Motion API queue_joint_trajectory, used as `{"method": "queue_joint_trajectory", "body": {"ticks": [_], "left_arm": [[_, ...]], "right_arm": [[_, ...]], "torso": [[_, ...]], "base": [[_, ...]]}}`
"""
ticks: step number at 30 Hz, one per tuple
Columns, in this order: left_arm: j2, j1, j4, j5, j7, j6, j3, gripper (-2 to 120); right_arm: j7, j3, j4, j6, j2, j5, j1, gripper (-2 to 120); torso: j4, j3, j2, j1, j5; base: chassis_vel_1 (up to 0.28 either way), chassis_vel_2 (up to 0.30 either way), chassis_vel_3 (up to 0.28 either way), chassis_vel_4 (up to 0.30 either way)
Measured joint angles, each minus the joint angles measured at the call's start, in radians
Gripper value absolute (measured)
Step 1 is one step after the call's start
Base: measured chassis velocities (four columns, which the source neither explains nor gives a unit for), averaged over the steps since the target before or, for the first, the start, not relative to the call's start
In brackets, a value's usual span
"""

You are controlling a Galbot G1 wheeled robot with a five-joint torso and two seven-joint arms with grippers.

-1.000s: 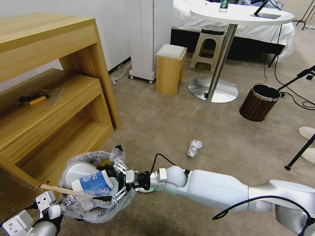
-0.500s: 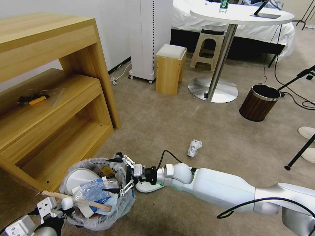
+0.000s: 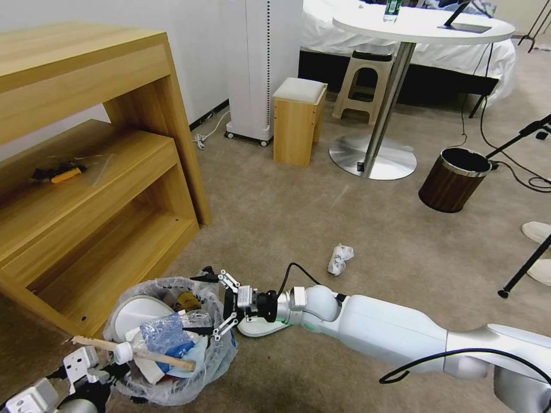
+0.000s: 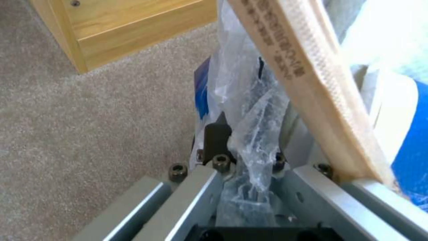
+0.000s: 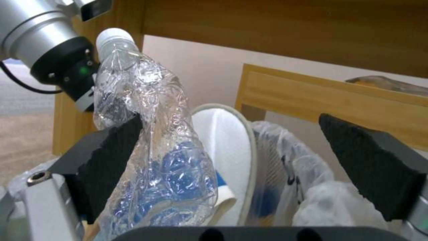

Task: Pick up the trash bin and place the garbage on the floor into it.

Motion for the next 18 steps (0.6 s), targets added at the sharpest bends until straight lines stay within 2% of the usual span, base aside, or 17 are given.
{"method": "queue_joint_trajectory", "body": {"ticks": [18], "left_arm": [[0.023,-0.027,0.01,-0.047,-0.018,0.0,-0.008,0]], "right_arm": [[-0.008,-0.053,0.037,-0.005,-0.041,0.017,0.022,100]], "torso": [[-0.0001,0.0,0.0,0.0,0.0]], "base": [[0.0,0.0,0.0,0.0]]}}
